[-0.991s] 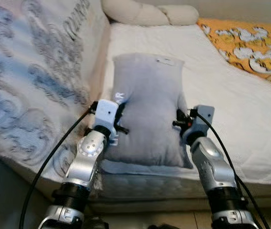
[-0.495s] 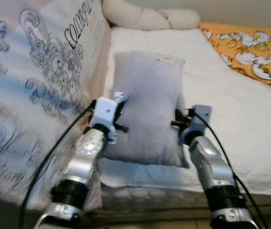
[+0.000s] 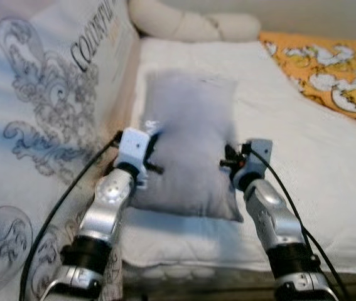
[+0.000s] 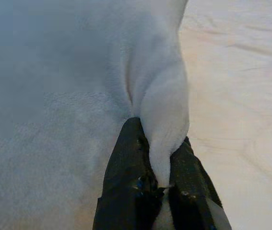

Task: Clean up the room

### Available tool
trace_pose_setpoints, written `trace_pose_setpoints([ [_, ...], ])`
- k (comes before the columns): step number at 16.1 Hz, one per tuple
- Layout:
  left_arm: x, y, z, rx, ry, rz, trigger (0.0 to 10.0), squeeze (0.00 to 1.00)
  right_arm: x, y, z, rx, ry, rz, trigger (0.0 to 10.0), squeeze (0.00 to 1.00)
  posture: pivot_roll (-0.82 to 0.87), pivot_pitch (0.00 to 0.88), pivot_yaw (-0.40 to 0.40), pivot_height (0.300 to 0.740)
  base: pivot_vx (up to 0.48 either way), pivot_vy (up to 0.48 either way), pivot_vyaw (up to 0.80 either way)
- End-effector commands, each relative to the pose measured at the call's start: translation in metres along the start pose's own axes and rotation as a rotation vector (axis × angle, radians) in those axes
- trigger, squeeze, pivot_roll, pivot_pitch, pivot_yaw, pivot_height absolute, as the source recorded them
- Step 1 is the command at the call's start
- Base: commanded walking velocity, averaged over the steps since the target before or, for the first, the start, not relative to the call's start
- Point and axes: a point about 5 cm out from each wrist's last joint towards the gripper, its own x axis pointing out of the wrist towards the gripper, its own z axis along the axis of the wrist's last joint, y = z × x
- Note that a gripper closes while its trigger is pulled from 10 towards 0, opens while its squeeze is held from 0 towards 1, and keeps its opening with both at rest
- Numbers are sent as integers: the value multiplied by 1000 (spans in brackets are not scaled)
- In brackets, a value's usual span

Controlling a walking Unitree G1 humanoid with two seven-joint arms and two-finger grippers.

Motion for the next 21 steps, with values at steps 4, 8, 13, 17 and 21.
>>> trace_pose_setpoints([
  [4,3,2,6,21,-22,16,10000,0,-3,-16,-2,-5,20,-56,10000,0,25,0,-59,740,0,0,0],
  [8,18,19,11,112,12,56,10000,0,-8,-32,0,-44,-27,-107,10000,1000,28,0,-57,740,0,0,0],
  [13,36,48,20,239,81,166,10000,0,-19,-47,-12,-110,84,3,10000,1000,12,0,-50,740,0,0,0],
  [17,44,70,24,394,160,156,10000,0,-30,-41,-1,-208,61,251,10000,1000,1,0,-37,740,0,0,0],
  [21,43,89,26,544,281,90,10000,0,-47,-28,17,-149,22,558,10000,1000,1,0,-16,740,0,0,0],
])
